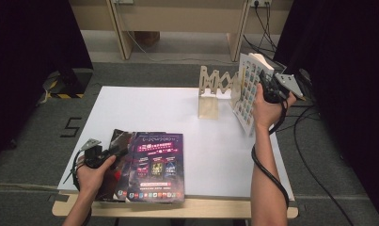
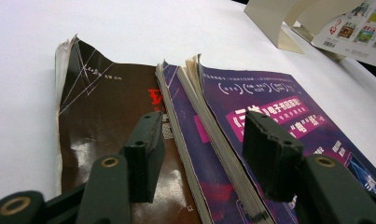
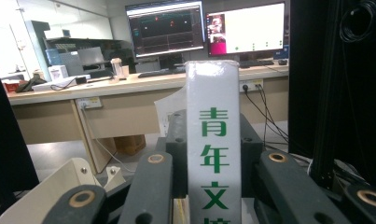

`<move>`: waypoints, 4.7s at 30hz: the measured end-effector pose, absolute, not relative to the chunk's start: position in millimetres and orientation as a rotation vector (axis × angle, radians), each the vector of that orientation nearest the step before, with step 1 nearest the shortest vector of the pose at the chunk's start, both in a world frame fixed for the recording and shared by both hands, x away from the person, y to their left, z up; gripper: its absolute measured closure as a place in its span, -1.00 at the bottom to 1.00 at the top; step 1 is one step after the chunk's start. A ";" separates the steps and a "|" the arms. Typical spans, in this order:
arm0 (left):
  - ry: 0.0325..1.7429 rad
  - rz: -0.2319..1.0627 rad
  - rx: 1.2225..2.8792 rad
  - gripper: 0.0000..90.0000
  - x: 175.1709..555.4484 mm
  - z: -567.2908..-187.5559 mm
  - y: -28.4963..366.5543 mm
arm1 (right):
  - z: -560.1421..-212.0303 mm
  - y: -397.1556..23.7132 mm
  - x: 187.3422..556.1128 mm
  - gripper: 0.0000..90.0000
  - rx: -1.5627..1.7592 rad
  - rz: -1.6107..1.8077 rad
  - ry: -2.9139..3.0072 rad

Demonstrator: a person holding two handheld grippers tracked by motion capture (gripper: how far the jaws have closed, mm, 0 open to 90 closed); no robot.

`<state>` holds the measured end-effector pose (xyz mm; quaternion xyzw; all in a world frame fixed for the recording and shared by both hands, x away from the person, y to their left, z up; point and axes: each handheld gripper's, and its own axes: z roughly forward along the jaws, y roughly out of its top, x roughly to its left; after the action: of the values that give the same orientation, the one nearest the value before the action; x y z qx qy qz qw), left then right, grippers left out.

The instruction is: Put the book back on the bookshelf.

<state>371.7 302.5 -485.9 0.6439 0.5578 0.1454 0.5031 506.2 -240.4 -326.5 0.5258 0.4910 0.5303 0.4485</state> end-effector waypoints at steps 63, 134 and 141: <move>1.348 0.353 1.557 0.05 371.9 -485.6 301.5 | -326.7 -281.8 483.1 0.62 1.453 1.172 1.379; 1.348 0.350 1.552 0.05 371.0 -485.7 303.7 | -327.0 -254.8 501.0 0.40 1.383 1.196 1.373; 1.347 0.346 1.552 0.05 371.0 -485.8 302.8 | -328.1 -259.1 500.8 0.38 1.403 1.187 1.388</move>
<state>371.0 302.8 -485.8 0.6429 0.5580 0.1435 0.5046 500.8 -259.1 -328.1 0.5565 0.5506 0.4707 0.4069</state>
